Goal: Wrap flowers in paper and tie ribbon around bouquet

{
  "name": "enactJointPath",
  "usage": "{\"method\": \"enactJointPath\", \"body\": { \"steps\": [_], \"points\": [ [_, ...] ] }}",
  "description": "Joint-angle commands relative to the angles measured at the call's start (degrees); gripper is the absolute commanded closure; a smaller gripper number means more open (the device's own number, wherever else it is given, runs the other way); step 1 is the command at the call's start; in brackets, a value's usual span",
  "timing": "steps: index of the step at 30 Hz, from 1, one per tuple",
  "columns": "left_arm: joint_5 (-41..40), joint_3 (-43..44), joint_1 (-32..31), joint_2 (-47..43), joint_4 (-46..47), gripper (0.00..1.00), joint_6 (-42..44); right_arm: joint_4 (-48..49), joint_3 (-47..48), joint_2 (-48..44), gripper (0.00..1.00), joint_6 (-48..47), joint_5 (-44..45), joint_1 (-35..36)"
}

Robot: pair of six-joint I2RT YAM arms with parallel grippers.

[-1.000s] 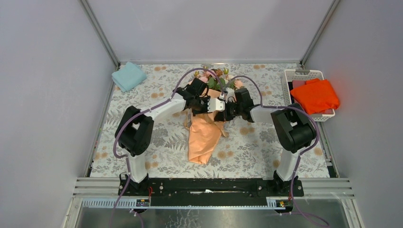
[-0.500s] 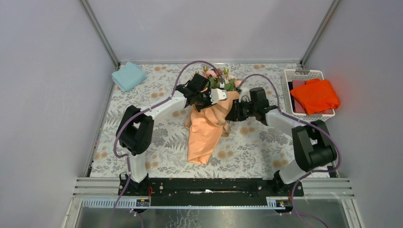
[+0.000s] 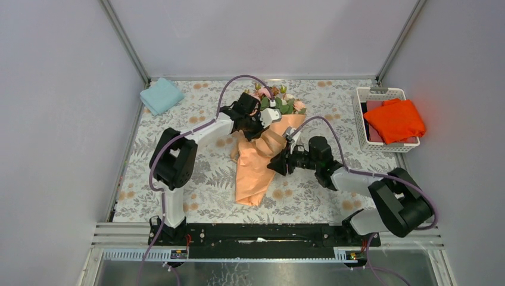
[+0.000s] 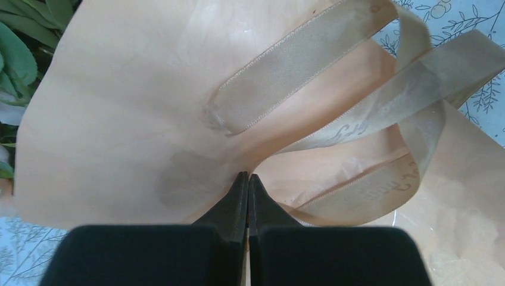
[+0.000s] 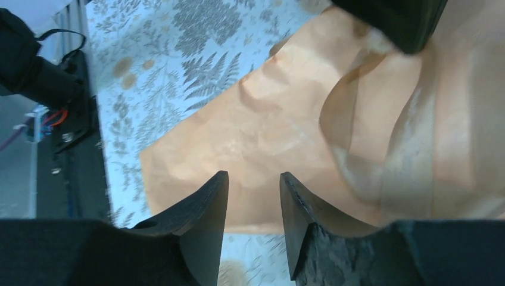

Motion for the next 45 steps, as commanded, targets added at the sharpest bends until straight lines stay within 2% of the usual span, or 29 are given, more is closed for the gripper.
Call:
{"method": "enactJointPath", "body": {
  "steps": [1,6,11,20,23,25,28,29,31,32,33,35,37,40,42,44,45],
  "points": [
    [5.24,-1.49,0.96,1.43,4.26,1.00,-3.71,16.21,3.57,5.91,0.53,-11.07,-1.16,-0.28],
    [6.12,-2.29,1.01,1.68,5.23,1.00,-4.80,10.39,6.43,9.91,0.47,-22.55,-0.88,-0.18],
    [5.77,-1.88,1.01,1.94,5.31,1.00,-4.55,-3.27,11.95,14.18,0.46,-31.24,-3.56,0.02],
    [6.58,-2.62,1.14,1.70,4.96,1.00,-4.69,-0.97,14.12,20.30,0.44,-32.36,-0.18,0.02],
    [6.61,-2.63,1.10,1.54,4.52,1.00,-4.25,-3.43,15.43,20.77,0.45,-33.67,-0.19,-0.06],
    [6.66,-2.50,1.14,1.41,4.22,1.00,-4.13,-6.45,16.45,20.88,0.53,-34.08,0.60,-0.04],
    [8.08,-1.96,1.39,1.02,2.84,1.00,-3.26,-7.93,15.56,19.81,0.78,-34.48,0.86,-0.11],
    [8.84,-1.53,1.56,0.86,1.71,0.93,-2.76,-7.92,15.00,19.37,0.84,-34.53,0.69,-0.07],
    [10.39,0.16,2.10,0.42,-0.89,0.54,-1.35,-8.79,14.60,18.81,0.93,-34.47,0.18,-0.06],
    [11.22,1.10,2.60,-0.03,-3.15,0.40,-0.18,-9.37,14.69,18.63,0.97,-34.39,0.04,-0.06],
    [12.00,1.94,3.32,-0.66,-3.99,0.31,0.42,-9.89,14.91,18.55,0.99,-34.40,-0.09,-0.06],
    [13.31,3.38,5.30,-2.40,-6.13,0.19,1.44,-10.49,15.38,18.60,1.00,-34.43,-0.28,-0.06],
    [14.66,5.11,7.86,-3.95,-9.20,0.14,4.29,-10.72,15.72,18.72,1.00,-34.39,-0.60,-0.06],
    [16.16,7.56,12.29,-3.43,-15.72,0.14,10.92,-10.97,16.03,18.78,1.00,-34.37,-0.85,-0.06],
    [15.34,8.54,14.95,-1.31,-18.14,0.21,13.76,-10.95,15.90,18.81,1.00,-34.39,-1.01,-0.09],
    [13.24,9.02,16.86,1.54,-19.06,0.34,15.54,-11.03,15.78,18.92,1.00,-34.57,-0.96,-0.04],
    [12.46,8.86,17.25,2.71,-19.40,0.36,17.03,-11.12,15.77,18.99,1.00,-34.53,-1.00,-0.06]
  ]
}}
